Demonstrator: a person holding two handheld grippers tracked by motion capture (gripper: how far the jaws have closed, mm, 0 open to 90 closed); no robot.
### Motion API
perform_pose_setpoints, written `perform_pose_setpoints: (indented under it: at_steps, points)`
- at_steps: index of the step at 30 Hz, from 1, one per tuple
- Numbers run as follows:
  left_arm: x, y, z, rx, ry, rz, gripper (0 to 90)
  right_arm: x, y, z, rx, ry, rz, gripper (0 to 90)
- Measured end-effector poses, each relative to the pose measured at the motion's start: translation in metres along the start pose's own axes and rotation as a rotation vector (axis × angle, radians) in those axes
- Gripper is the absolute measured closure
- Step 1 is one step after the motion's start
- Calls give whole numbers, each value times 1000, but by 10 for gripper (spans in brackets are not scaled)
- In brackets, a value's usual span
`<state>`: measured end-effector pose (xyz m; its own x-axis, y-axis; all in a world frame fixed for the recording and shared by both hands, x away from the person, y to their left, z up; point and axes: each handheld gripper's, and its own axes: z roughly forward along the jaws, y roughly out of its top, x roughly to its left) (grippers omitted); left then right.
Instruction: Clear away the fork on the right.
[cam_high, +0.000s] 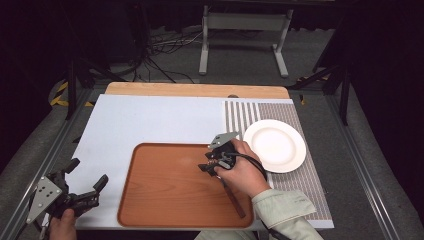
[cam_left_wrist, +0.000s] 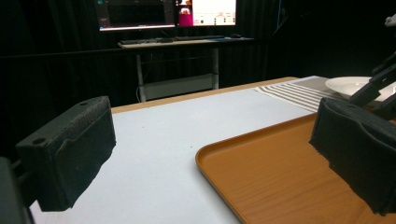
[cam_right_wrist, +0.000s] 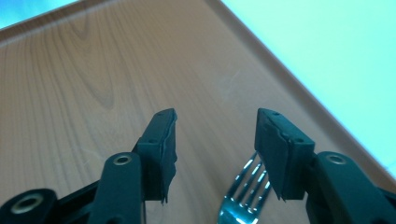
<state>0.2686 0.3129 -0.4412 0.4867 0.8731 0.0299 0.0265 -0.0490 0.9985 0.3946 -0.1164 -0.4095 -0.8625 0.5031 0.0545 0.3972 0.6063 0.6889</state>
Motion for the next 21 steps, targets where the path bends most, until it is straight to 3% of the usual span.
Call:
perform_pose_setpoints:
  at_steps: [14,21]
  points:
    - [0,0,0,-2,0,-1,9,-6,-7,24,64,-25,-49,838]
    - [0,-1,1,1,-1,-1,9,-8,-10,28,98,-48,-60,900]
